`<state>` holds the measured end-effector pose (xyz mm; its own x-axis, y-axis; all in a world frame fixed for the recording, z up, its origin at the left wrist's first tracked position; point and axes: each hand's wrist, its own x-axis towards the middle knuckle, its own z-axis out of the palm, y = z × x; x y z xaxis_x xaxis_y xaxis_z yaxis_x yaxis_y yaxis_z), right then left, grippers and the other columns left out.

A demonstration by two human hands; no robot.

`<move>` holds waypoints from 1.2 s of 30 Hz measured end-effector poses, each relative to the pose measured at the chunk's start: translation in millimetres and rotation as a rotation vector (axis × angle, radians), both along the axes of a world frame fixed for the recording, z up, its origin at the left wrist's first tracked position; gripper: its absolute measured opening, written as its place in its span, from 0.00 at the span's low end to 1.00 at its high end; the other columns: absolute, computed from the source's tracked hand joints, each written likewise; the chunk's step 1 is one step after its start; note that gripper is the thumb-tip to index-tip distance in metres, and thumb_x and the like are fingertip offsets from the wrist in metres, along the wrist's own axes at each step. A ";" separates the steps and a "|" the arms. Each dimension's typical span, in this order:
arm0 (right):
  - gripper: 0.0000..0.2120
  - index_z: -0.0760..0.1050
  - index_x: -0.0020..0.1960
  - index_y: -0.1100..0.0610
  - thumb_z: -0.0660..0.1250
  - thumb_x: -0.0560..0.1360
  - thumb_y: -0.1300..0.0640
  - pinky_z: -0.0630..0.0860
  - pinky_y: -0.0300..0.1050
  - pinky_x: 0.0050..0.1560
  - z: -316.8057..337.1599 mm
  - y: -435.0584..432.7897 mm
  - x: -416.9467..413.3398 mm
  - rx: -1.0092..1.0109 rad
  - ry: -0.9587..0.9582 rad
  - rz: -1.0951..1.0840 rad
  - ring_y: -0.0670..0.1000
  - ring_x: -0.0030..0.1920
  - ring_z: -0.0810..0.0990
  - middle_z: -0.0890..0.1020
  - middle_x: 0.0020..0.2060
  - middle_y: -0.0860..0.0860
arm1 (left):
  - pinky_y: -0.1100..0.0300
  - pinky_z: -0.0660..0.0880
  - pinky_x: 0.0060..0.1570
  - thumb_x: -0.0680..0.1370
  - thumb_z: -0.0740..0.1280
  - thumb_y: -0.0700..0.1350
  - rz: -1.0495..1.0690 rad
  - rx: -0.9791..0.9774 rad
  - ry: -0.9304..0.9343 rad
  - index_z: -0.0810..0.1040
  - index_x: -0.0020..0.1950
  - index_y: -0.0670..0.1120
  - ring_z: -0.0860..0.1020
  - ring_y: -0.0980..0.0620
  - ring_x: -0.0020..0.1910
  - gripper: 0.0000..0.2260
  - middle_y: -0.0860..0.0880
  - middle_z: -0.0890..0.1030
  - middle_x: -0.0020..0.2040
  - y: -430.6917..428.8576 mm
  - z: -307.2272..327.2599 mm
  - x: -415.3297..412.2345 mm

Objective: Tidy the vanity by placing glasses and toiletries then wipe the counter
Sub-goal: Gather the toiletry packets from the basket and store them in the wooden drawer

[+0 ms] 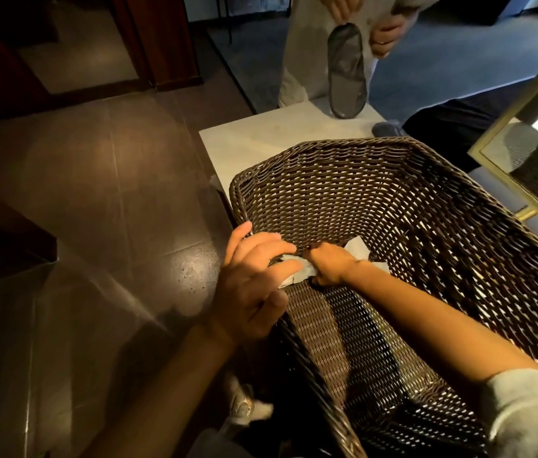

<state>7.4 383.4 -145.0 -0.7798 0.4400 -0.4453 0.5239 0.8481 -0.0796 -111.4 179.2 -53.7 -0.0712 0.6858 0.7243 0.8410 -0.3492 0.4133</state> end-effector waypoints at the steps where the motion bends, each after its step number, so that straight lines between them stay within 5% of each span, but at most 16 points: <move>1: 0.17 0.78 0.55 0.57 0.74 0.70 0.51 0.78 0.48 0.53 -0.2 -1.9 0.3 -0.009 -0.023 0.010 0.58 0.54 0.80 0.79 0.54 0.55 | 0.41 0.56 0.76 0.85 0.45 0.58 -0.001 -0.017 0.007 0.80 0.58 0.47 0.75 0.47 0.65 0.26 0.45 0.81 0.59 -0.3 1.7 0.4; 7: 0.14 0.72 0.42 0.52 0.75 0.71 0.47 0.78 0.46 0.51 18.5 -13.3 13.4 -0.117 -0.161 0.014 0.53 0.45 0.78 0.74 0.38 0.48 | 0.42 0.58 0.75 0.85 0.45 0.57 0.061 -0.057 0.028 0.84 0.54 0.44 0.77 0.46 0.62 0.29 0.44 0.83 0.56 -3.4 9.8 2.0; 11: 0.18 0.74 0.55 0.56 0.74 0.71 0.49 0.77 0.46 0.55 50.6 -22.4 36.3 -0.150 -0.128 0.012 0.53 0.48 0.77 0.75 0.42 0.49 | 0.38 0.59 0.75 0.85 0.49 0.53 0.070 -0.062 0.022 0.86 0.54 0.42 0.77 0.45 0.62 0.27 0.44 0.84 0.55 -5.3 11.1 0.8; 16: 0.08 0.76 0.49 0.57 0.71 0.71 0.60 0.75 0.39 0.51 104.0 -29.3 73.0 -0.053 -0.057 0.040 0.56 0.53 0.81 0.79 0.43 0.52 | 0.35 0.59 0.74 0.85 0.51 0.54 0.057 -0.133 0.051 0.86 0.55 0.44 0.77 0.45 0.62 0.26 0.46 0.84 0.56 -10.7 19.5 0.3; 22: 0.23 0.77 0.61 0.56 0.76 0.69 0.47 0.79 0.47 0.54 177.2 -57.9 120.1 0.111 0.122 0.024 0.56 0.52 0.82 0.84 0.48 0.54 | 0.34 0.58 0.74 0.83 0.55 0.48 0.059 -0.271 0.089 0.86 0.56 0.41 0.77 0.41 0.63 0.21 0.43 0.84 0.56 -18.9 40.6 5.9; 29: 0.20 0.79 0.55 0.50 0.74 0.65 0.46 0.78 0.47 0.45 237.9 -106.0 205.7 0.235 0.225 -0.142 0.54 0.45 0.82 0.85 0.43 0.49 | 0.38 0.54 0.78 0.82 0.53 0.50 0.069 -0.409 0.118 0.83 0.62 0.42 0.74 0.43 0.68 0.22 0.44 0.82 0.60 -25.6 50.1 7.4; 33: 0.14 0.76 0.50 0.50 0.71 0.67 0.47 0.79 0.48 0.41 222.0 -139.0 237.8 0.207 0.233 -0.248 0.55 0.43 0.82 0.83 0.40 0.50 | 0.41 0.53 0.79 0.82 0.50 0.52 0.085 -0.467 0.164 0.81 0.65 0.43 0.73 0.43 0.70 0.25 0.43 0.81 0.63 -28.6 52.6 4.9; 36: 0.13 0.74 0.49 0.51 0.69 0.69 0.46 0.71 0.47 0.36 200.5 -153.6 244.4 0.311 0.321 -0.327 0.59 0.43 0.82 0.83 0.40 0.52 | 0.44 0.50 0.80 0.82 0.49 0.54 0.160 -0.557 0.156 0.81 0.65 0.44 0.68 0.43 0.75 0.26 0.44 0.79 0.67 -32.4 63.1 16.4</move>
<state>251.9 229.8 55.6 -0.6559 0.7546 -0.0183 0.7544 0.6545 -0.0499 -95.0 146.8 9.5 -0.1267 0.9547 0.2693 0.9307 0.0205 0.3652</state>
